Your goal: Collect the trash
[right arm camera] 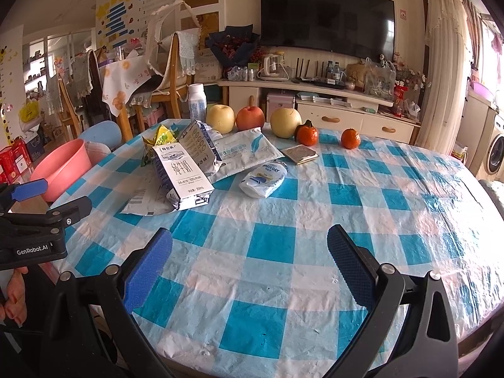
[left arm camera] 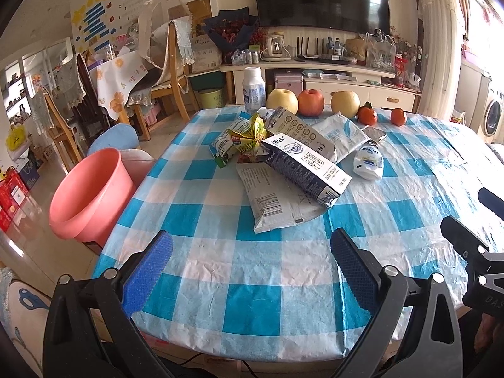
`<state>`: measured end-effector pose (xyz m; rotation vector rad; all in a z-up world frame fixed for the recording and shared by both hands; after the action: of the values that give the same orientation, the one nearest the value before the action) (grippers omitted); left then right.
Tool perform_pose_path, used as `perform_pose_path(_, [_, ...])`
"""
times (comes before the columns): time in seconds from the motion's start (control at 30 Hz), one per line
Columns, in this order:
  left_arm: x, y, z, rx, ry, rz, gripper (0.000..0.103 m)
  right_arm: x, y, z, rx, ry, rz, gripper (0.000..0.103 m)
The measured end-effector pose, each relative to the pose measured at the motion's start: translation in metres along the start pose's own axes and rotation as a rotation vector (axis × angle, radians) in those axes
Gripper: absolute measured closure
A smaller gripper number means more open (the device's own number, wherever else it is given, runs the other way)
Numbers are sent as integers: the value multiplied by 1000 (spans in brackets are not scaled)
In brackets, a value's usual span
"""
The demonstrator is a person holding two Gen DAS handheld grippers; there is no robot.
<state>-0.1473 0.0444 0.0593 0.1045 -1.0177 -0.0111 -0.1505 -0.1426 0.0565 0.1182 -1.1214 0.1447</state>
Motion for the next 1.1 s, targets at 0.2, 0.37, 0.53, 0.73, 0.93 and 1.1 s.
perform_pose_path(0.2, [-5, -3, -13, -44, 32, 21, 4, -1, -2, -12, 3, 25, -7, 4])
perform_pose_path(0.37, [-7, -9, -26, -121, 55, 66, 4, -1, -9, -31, -1, 57, -37, 4])
perform_pose_path(0.53, [-4, -15, -45, -214, 86, 126, 4, -2, -25, -56, 3, 96, -108, 4])
perform_pose_path(0.73, [10, -19, -69, -314, 112, 251, 4, 1, -36, -86, 28, 130, -178, 4])
perform_pose_path(0.93, [21, -31, -100, -295, 124, 248, 5, 6, -35, -116, 56, 151, -210, 5])
perform_pose_path(1.1, [28, -47, -127, -271, 144, 213, 5, 13, -33, -139, 68, 154, -216, 6])
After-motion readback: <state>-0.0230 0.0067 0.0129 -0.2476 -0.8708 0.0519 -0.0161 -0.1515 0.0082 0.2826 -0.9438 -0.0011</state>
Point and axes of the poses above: each gripper's, at about its wrist camera, not at the fingertips, and z roughly against the way its jaws point, y to its left, x to its top, the point moved 6 cm from there along -z, roughly the way its jaws point, and after that the axes turned 11 degrees about -y, right-handed, at the moved point
